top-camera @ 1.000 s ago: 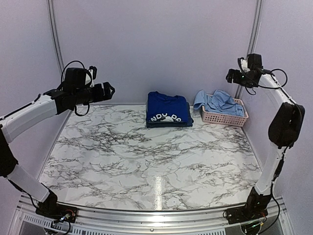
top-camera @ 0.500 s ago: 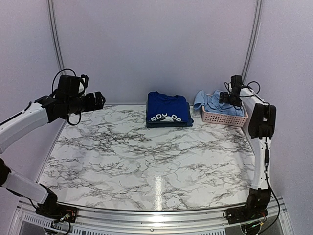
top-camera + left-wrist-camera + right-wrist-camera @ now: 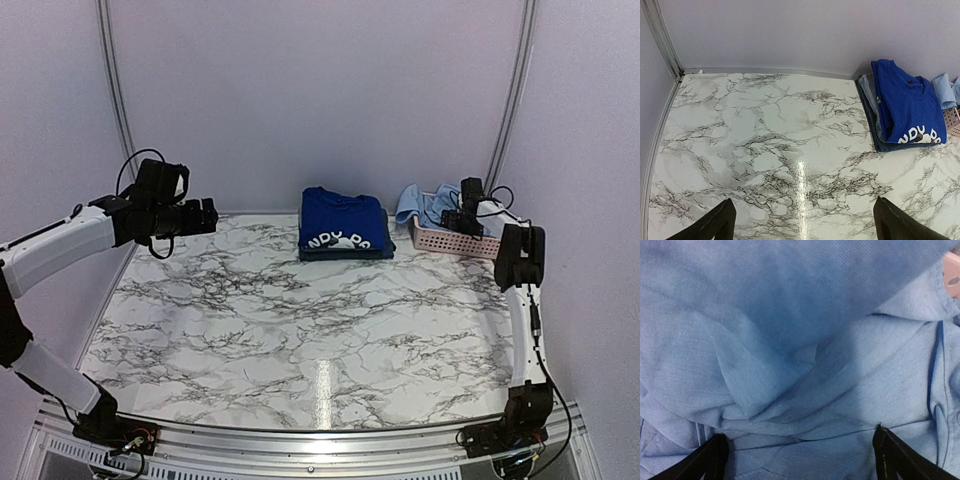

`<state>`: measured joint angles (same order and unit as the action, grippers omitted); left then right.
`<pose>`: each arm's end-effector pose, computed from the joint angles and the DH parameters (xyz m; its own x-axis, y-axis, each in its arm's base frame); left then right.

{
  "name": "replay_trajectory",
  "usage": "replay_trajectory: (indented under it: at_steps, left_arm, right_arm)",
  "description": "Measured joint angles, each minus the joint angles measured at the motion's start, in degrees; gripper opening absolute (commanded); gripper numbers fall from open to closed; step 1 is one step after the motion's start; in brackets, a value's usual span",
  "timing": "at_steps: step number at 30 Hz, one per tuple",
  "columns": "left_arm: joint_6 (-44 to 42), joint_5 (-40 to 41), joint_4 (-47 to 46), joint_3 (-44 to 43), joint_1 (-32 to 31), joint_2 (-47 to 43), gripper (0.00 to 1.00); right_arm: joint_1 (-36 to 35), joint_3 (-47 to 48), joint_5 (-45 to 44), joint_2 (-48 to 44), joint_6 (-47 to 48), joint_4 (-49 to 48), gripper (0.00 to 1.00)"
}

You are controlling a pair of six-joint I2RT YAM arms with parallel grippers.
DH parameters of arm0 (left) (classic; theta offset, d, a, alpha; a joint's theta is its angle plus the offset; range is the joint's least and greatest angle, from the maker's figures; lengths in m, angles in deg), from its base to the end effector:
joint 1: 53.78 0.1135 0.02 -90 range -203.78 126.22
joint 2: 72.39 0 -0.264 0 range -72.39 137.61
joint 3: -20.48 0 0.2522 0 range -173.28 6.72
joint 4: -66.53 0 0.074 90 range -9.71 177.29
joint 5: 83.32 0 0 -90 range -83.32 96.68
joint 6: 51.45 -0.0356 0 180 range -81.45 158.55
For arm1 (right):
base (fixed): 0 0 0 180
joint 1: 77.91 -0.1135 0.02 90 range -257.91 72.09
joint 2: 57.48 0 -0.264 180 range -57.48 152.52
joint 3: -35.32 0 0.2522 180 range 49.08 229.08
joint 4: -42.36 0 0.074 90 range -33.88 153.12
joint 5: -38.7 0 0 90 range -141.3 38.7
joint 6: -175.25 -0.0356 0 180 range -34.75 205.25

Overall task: Fold and stack the mixed laundry pile
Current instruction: Pick up the crumpled shirt from the bin.

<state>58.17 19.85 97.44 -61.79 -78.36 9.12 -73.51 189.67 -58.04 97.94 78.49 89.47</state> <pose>0.3009 -0.1287 0.3234 -0.5061 -0.1280 -0.8529 0.0594 0.9814 -0.1826 0.5831 -0.0491 0.1371 -0.7197 0.1726 -0.6725 0.2406 0.9706 -0.0084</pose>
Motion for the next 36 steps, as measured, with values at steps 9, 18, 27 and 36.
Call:
replay_trajectory:
  at_steps: [9,18,27,36]
  left_arm:
    - [-0.2,-0.1,0.2,-1.0,0.0,1.9,0.99]
    - [-0.4,-1.0,0.3,-0.5,0.0,1.6,0.99]
    - [-0.3,-2.1,0.4,-0.1,0.0,1.3,0.99]
    - [-0.2,-2.4,0.3,0.0,0.0,0.2,0.99]
  right_arm:
    - [0.2,-0.9,1.2,-1.9,1.6,5.9,0.97]
    - [2.1,-4.3,6.3,-7.8,2.2,17.9,0.99]
    - [1.1,-4.0,-1.9,-6.3,4.8,19.9,0.66]
    - [2.9,-0.2,-1.7,-4.6,4.8,21.1,0.0]
